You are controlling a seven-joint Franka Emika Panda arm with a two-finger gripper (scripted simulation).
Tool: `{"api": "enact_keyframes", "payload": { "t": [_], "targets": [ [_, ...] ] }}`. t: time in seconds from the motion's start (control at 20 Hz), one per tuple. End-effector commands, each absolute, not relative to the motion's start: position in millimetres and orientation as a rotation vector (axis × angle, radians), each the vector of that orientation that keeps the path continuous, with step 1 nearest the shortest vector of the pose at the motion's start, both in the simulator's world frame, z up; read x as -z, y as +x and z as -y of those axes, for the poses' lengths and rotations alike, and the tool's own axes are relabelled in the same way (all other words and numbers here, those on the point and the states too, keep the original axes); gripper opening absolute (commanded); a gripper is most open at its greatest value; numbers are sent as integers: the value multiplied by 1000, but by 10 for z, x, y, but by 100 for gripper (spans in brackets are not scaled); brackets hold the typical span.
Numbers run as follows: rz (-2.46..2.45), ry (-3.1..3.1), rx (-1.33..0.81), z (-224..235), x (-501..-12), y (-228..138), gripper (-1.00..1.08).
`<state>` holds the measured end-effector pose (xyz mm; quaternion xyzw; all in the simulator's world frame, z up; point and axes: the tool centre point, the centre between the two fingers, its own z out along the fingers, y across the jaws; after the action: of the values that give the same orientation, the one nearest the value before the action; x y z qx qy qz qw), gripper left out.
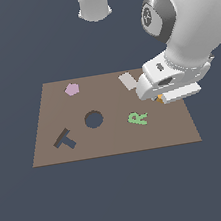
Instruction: Insert a designated object into the corresponding slot on a board.
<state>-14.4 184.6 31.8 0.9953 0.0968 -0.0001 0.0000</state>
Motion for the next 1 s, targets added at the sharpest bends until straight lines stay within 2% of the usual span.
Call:
{"api": "enact_keyframes", "payload": {
  "t": [0.0,0.45,0.95],
  "targets": [
    [-178,3137,-1,-1841,-324,-40,-100],
    [426,3113,-1,-1699,-341,424,-100],
    [1154,2924,-2,-1289,-360,876,-100]
  ]
}}
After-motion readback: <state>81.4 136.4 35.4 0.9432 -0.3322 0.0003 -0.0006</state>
